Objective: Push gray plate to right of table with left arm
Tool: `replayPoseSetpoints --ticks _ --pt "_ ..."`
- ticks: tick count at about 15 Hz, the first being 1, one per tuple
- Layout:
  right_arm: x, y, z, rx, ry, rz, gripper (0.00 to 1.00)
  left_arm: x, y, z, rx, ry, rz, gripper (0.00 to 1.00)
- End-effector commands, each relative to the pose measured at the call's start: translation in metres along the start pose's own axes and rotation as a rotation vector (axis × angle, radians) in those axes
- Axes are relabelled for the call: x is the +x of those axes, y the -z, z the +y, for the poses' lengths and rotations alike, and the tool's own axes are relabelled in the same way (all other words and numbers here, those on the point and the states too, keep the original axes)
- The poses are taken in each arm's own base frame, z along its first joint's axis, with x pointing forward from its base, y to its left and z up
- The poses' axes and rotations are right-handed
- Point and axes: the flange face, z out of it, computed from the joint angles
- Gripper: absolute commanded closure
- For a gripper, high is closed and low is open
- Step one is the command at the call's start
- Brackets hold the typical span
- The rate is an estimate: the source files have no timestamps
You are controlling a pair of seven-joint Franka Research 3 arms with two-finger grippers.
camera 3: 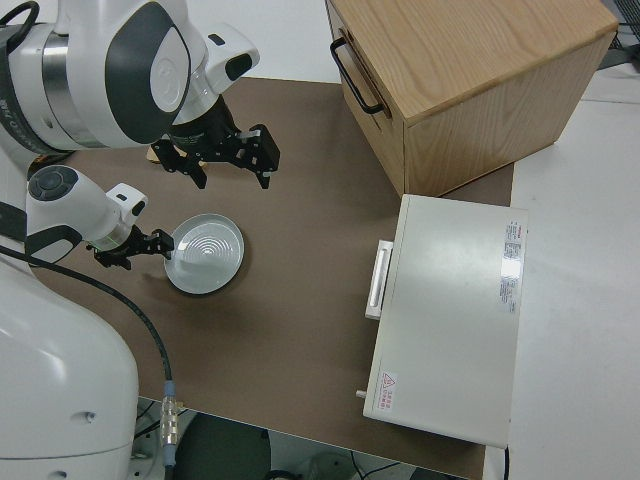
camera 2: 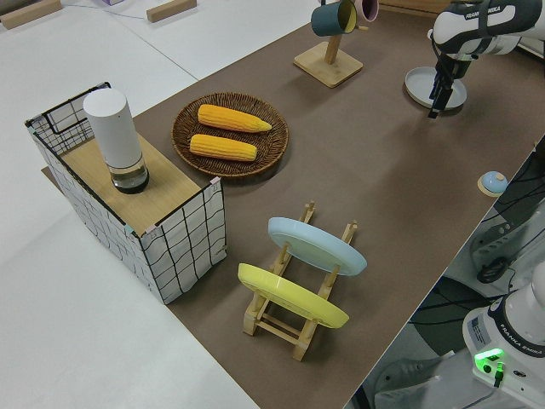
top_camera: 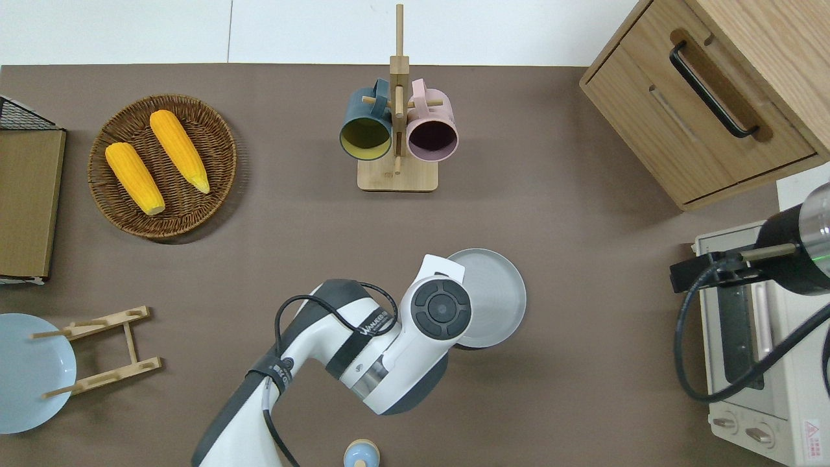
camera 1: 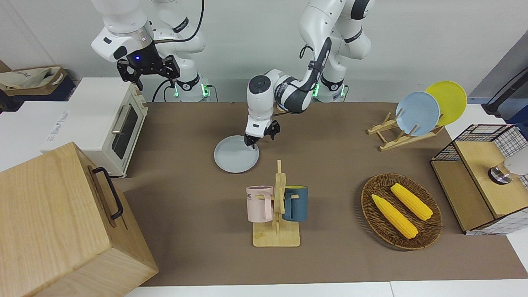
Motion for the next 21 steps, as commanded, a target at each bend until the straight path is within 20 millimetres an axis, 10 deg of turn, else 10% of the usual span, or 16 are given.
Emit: replayPoseSetpoints --ticks 1,10,16,21 --pt "-0.003 0.004 0.001 0.004 -0.013 -0.004 0.017 0.040 0.061 -0.038 0.012 -0.066 0.002 0.00" --pt "-0.003 0.004 0.001 0.004 -0.013 -0.004 0.017 0.181 0.187 -0.239 -0.013 -0.235 -0.025 0.00" --pt "-0.003 0.004 0.001 0.004 -0.015 -0.004 0.017 0.229 0.252 -0.323 -0.042 -0.306 -0.005 0.00" --pt "-0.003 0.004 0.001 0.004 -0.013 -0.004 0.017 0.240 0.259 -0.343 -0.060 -0.401 0.013 0.00"
